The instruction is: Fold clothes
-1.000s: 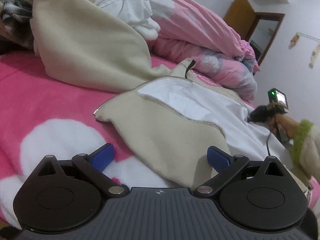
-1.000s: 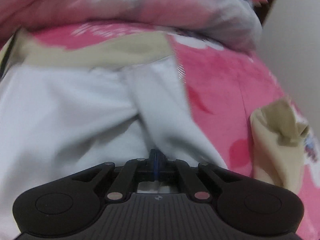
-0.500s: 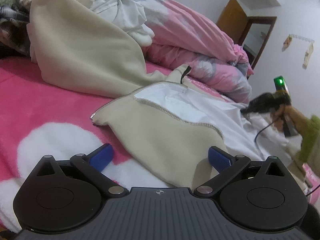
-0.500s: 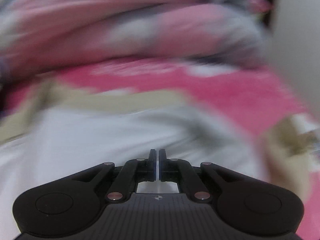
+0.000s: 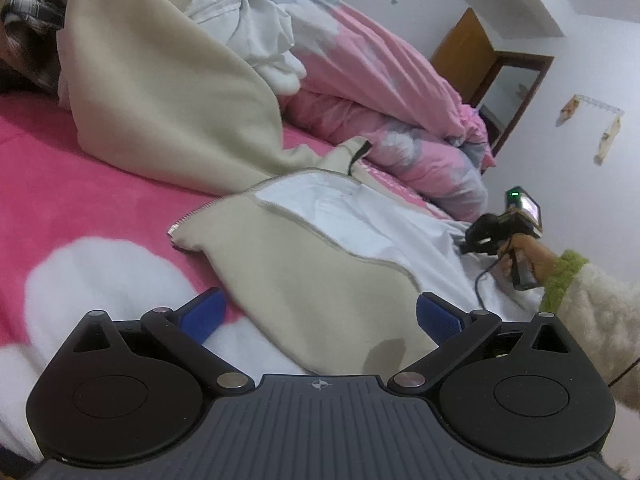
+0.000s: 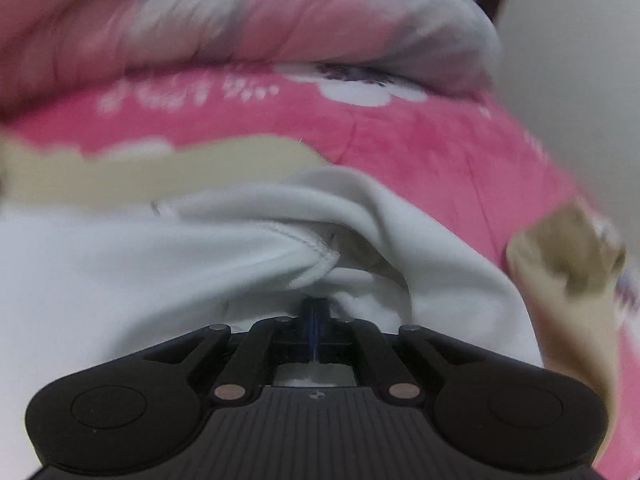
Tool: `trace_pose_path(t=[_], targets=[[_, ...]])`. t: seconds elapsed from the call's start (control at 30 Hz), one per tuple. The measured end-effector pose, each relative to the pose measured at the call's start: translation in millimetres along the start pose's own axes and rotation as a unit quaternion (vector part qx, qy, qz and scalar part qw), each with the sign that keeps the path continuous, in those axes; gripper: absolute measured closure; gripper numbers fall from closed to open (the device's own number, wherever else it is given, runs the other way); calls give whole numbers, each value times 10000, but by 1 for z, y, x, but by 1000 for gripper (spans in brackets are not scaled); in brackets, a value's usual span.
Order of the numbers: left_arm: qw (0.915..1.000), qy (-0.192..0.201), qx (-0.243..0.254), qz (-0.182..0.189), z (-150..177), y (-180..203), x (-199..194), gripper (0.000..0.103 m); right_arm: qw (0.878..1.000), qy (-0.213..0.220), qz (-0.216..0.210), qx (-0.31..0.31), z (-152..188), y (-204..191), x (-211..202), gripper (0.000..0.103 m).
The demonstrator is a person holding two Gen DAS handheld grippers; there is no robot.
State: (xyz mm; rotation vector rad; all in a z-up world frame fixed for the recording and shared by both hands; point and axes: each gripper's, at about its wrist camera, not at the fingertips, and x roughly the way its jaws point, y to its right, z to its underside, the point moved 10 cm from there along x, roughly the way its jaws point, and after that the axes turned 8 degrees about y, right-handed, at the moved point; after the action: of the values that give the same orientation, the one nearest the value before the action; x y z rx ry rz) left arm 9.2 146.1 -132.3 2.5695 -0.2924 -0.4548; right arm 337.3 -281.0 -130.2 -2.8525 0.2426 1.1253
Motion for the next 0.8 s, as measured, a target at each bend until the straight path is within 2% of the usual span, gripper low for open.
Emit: trace_pose_path(t=[0.07,0.13,0.23,0.3,0.33,0.37,0.4,0.43,0.6,0.73,0.8], targets=[[10000,-11,16,-1,2,1,1,1,9934,-27,-788,836,3,-1,-21,88],[10000,-20,6,-19,3,1,3,1,9826,-123,-1414,1201,9,-11,-38,61],[10000,12,-21,-32,2,3,5,1,9787,-524,-1909,536,34,-46,-47,39],[9999,33,15,-94,3,3,7,1,9838,-354,-1726,-345,48,-68,-45,39],[9999,47,54,-134,3,4,8,1,9837,-233,-1592,-808,54,-78,-45,49],[9998,61,103,-169,4,4,9,1,9820,-59,-1487,-1161,57,-85,-47,60],[9997,67,149,-194,4,4,9,1,9814,67,-1421,-1289,55,-87,-48,97],[9996,71,200,-207,5,4,10,1,9816,151,-1367,-1325,51,-87,-48,103],[9990,82,402,-201,8,4,11,1,9843,662,-758,-1448,25,-63,-42,103],[9989,79,431,-150,7,1,11,1,9873,782,-526,-1281,14,-48,-16,103],[9988,79,454,-134,7,1,11,1,9849,818,-366,-1482,18,-48,-1,103]])
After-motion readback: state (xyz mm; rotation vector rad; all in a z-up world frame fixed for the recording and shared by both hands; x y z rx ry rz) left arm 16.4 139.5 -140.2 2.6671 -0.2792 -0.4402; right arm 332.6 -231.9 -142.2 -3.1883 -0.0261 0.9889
